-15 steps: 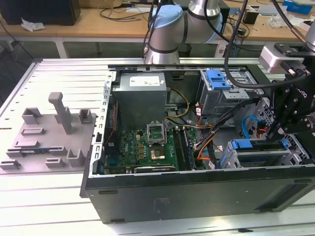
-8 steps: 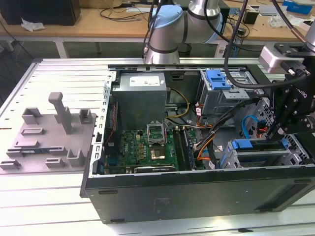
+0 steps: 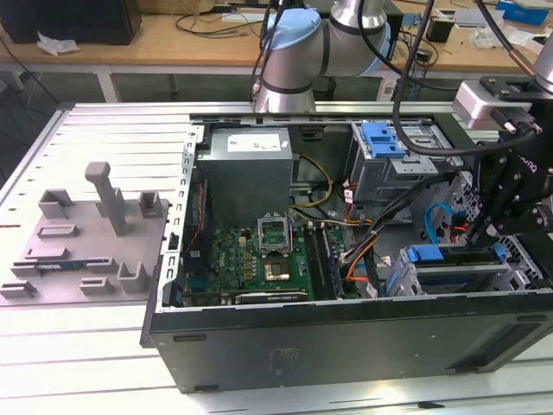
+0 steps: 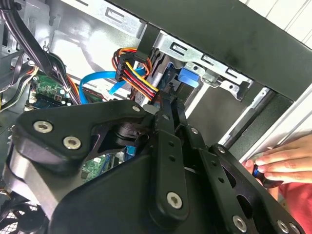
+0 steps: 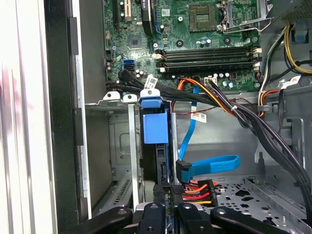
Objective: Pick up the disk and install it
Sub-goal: 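Insert the first disk wire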
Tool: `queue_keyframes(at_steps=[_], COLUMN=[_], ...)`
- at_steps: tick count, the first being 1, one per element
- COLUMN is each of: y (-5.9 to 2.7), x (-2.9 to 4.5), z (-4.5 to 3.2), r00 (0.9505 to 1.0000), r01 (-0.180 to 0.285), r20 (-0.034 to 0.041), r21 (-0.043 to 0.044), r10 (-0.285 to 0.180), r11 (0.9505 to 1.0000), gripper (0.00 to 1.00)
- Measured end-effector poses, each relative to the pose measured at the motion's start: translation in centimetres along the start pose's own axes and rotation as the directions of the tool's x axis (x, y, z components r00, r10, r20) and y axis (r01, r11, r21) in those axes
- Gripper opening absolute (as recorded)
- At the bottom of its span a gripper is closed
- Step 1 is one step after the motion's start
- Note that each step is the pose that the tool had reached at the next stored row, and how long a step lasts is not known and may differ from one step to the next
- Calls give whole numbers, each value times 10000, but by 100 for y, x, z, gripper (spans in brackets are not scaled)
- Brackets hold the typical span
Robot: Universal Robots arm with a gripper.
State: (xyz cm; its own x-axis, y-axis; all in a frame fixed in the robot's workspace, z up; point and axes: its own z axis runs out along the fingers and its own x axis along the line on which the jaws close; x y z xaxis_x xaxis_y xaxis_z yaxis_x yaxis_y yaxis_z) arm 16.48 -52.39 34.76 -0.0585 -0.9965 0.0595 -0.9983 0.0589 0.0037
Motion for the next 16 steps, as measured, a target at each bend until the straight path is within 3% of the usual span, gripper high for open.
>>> queue_keyframes(at_steps=[16], y=[-1], x=[-2], z=[41], r00=[10000], r01=[0], r20=[2], r21=[-1], r10=[0], r11=[10000], gripper=[16])
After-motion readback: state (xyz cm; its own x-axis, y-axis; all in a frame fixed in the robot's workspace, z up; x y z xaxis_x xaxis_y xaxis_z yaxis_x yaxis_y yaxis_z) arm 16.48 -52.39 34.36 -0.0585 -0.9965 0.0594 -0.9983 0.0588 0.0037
